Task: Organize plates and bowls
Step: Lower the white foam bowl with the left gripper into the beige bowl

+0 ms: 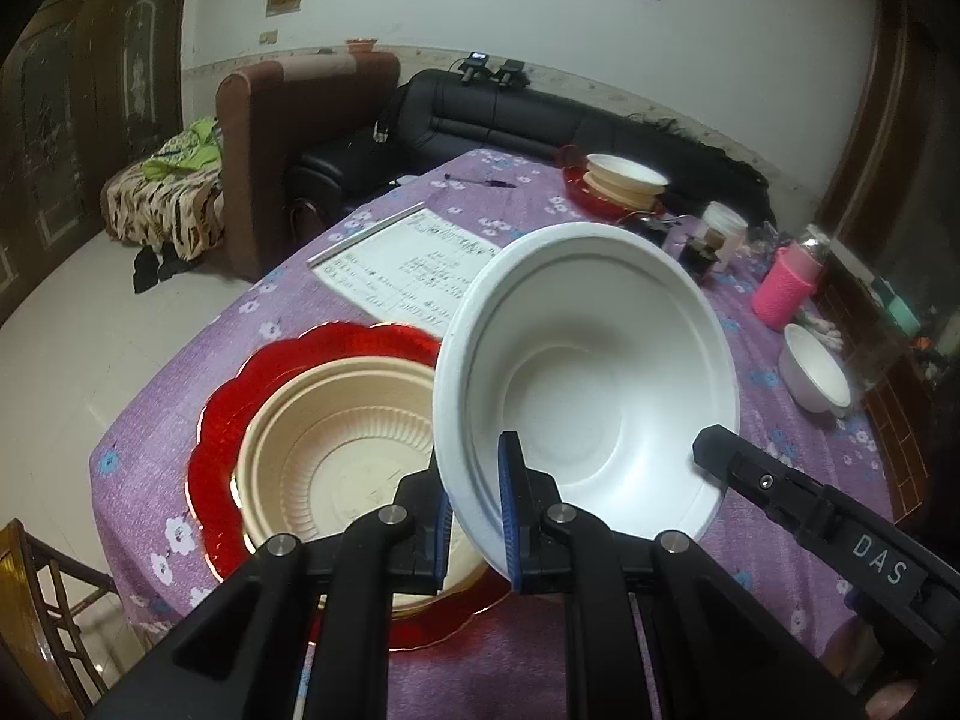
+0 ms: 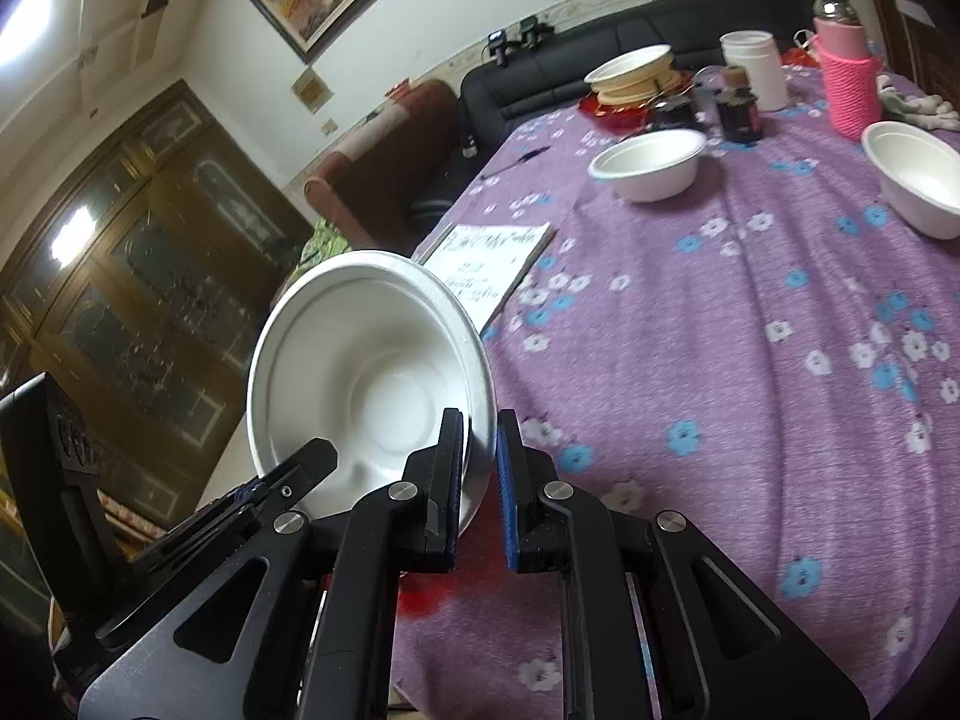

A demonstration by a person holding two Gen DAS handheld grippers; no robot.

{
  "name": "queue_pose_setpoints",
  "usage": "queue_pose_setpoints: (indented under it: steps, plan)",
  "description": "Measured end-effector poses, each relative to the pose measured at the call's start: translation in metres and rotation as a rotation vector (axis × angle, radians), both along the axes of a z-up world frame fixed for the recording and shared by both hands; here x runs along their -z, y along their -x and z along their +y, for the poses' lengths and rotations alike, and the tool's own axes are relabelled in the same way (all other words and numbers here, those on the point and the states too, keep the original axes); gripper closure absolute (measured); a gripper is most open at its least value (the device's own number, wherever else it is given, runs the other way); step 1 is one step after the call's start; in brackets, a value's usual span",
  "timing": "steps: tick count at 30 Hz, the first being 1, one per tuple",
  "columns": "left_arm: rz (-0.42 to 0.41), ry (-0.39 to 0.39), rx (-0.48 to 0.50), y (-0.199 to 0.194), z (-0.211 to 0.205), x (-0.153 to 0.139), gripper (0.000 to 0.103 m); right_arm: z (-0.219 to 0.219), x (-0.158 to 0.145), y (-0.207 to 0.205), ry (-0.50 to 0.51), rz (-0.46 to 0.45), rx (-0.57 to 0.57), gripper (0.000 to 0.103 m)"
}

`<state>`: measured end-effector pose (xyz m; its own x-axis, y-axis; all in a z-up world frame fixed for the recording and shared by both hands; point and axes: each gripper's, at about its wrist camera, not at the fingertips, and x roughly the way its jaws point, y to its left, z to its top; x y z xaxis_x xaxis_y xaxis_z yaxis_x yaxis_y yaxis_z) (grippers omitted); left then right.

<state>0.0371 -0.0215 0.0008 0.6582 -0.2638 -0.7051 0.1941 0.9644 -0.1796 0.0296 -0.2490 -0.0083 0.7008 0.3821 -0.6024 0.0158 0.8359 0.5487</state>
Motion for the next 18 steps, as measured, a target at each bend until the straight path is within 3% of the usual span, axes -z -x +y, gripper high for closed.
queue_pose_setpoints:
  steps: [18]
  plan:
    - [0.048, -0.002, -0.069, -0.004, 0.045, 0.022, 0.090, 0.046, 0.021, -0.013, 0.014, 0.046, -0.102, 0.092]
